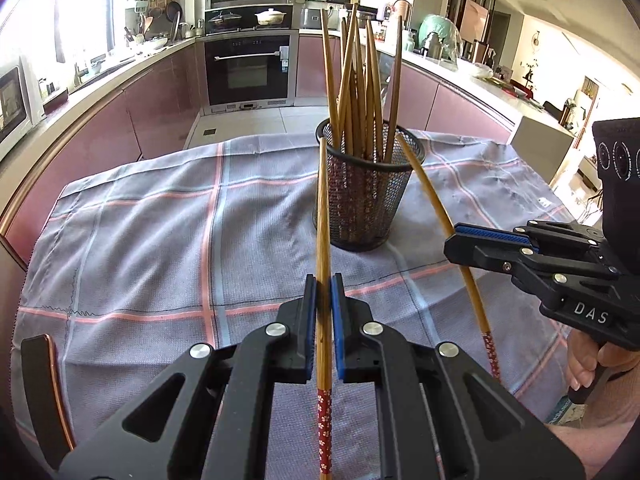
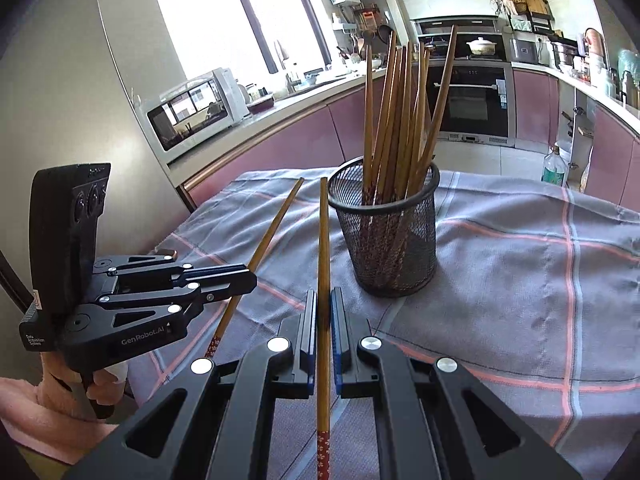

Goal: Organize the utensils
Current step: 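Raise the left tool's chopstick upright over the cup while the right tool raises its own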

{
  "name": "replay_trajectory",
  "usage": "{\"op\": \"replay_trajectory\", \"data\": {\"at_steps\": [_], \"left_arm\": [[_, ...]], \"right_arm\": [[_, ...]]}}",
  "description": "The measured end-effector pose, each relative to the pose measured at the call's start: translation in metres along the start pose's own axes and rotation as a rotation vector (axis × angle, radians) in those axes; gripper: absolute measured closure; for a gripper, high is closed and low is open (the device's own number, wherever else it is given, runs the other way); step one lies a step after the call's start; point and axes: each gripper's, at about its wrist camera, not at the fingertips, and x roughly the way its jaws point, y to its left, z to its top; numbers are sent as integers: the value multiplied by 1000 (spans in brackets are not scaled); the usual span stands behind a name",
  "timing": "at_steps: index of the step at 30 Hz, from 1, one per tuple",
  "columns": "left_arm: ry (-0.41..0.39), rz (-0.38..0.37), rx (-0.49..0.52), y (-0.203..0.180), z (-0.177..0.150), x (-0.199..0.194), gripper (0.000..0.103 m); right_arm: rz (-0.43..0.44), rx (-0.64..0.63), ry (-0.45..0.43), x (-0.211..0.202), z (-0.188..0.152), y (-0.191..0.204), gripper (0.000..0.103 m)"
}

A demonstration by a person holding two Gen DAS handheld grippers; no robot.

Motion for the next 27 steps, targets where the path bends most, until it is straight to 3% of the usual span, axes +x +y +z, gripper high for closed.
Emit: {"op": "replay_trajectory", "data": {"at_steps": [27], "left_arm": [[-164,-80,-44,16,41,-65,95]], "right_arm": [[-29,-29,-184,-37,43,-5,98]]}}
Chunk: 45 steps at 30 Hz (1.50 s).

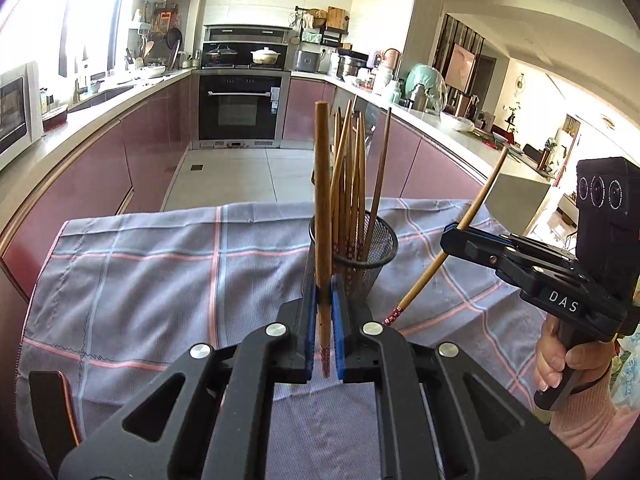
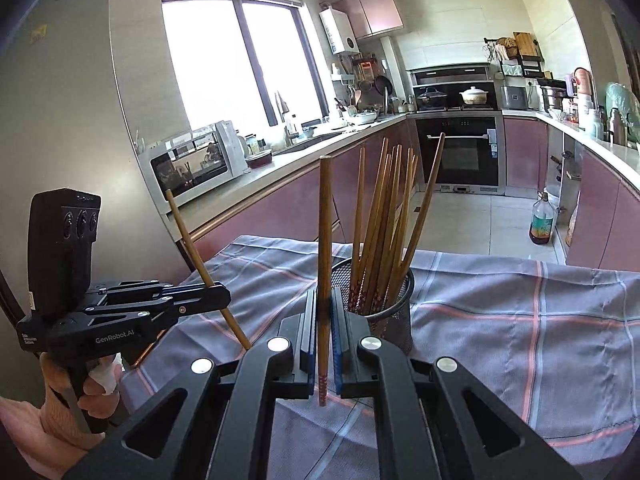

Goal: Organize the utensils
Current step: 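Raise the left tool's chopstick upright over the cup while the right tool raises its own, then lower the left tool's chopstick into the mesh cup while the right tool lowers its own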

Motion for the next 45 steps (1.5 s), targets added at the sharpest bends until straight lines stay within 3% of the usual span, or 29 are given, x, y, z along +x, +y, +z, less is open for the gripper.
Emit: {"op": "replay_trajectory", "data": {"at_steps": [23,45], "left_arm": [[-150,-30,19,-16,61,-42,95],[-186,-42,39,-29,92,-36,95]], "right_arm": [[-20,-48,-133,-23,49,7,98],[-33,-16,-175,-15,67,-6,98]]}}
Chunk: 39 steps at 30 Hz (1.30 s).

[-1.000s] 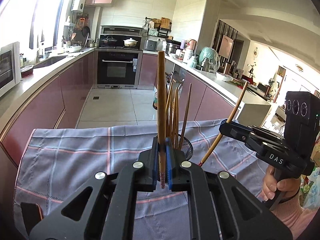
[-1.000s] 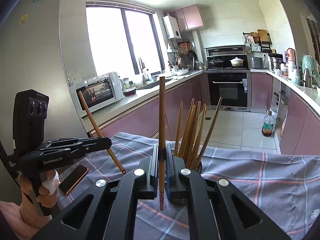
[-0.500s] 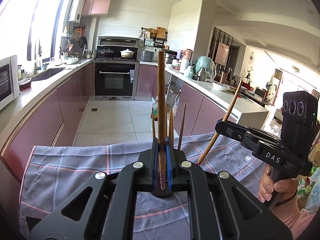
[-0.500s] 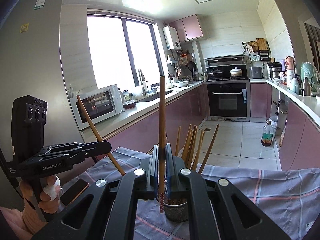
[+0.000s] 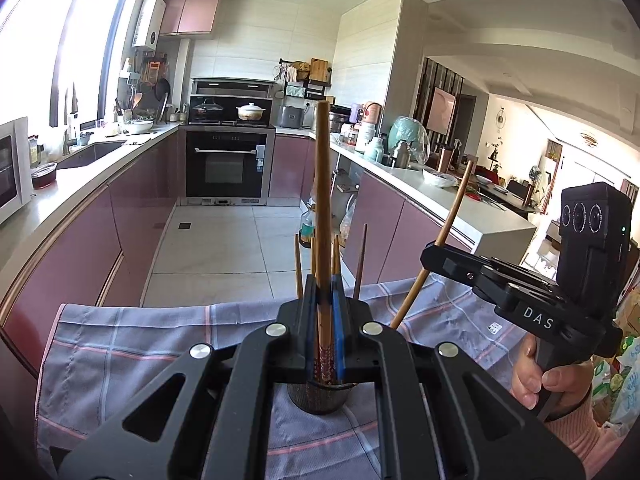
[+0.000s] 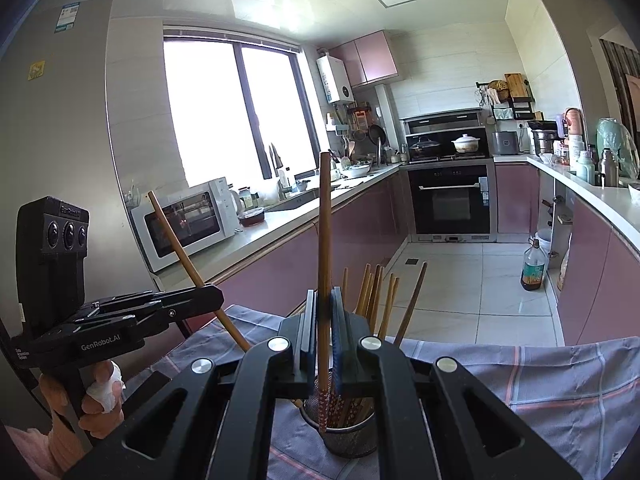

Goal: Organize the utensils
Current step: 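Lower the left tool's chopstick into the mesh cup while the right tool lowers its own, then open both tools to release the chopsticks and withdraw from the cup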

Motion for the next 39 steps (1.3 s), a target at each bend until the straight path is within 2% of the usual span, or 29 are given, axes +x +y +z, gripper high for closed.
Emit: {"op": "replay_trajectory", "data": {"at_steps": [12,20,28,39], "left_arm": [[23,4,-10,1,2,17,95],[70,7,-9,3,1,37,95],[148,36,28,-8,-4,54,95],[241,35,75,-8,-13,78,95]], "right_arm": [[-37,23,14,17,3,-10,98],[-51,33,48,34,-2,-14,98],[-43,37,105,46,-11,-17,98],[-45,55,199,67,-22,-20,97]]}}
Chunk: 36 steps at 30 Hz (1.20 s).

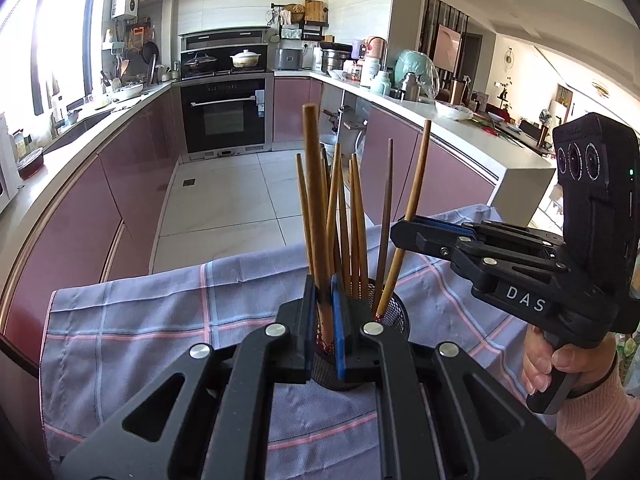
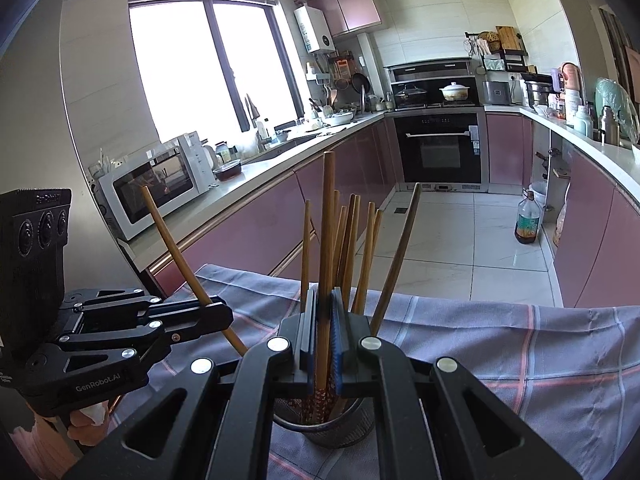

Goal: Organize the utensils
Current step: 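Open both tools to release the chopsticks and withdraw from the cup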

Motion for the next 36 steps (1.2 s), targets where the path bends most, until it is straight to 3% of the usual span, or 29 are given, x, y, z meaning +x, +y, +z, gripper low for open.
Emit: {"op": "replay_trajectory", "data": {"at_steps": [11,15,20,28,30,32,36], "left_arm": [[60,0,-12,11,-5,37,92],[63,9,-22,18,-13,42,87],[36,20,-41,24,-27,40,71],[-21,65,-85,35,-60,20,49],[-38,80,-88,34,-66,14,45],[-66,97,-95,34,-73,6,31],[-124,165,-92,32,-88,-9,13]], "right_arm": [[-53,4,35,14,-7,-3,91],[-59,0,37,12,-10,-3,89],[-65,-11,35,8,-17,0,84],[-63,-28,1,-10,-35,7,66],[-70,-30,-19,-16,-40,11,57],[-84,-35,-40,-22,-45,15,47],[-105,-36,-74,-31,-58,22,25]]}}
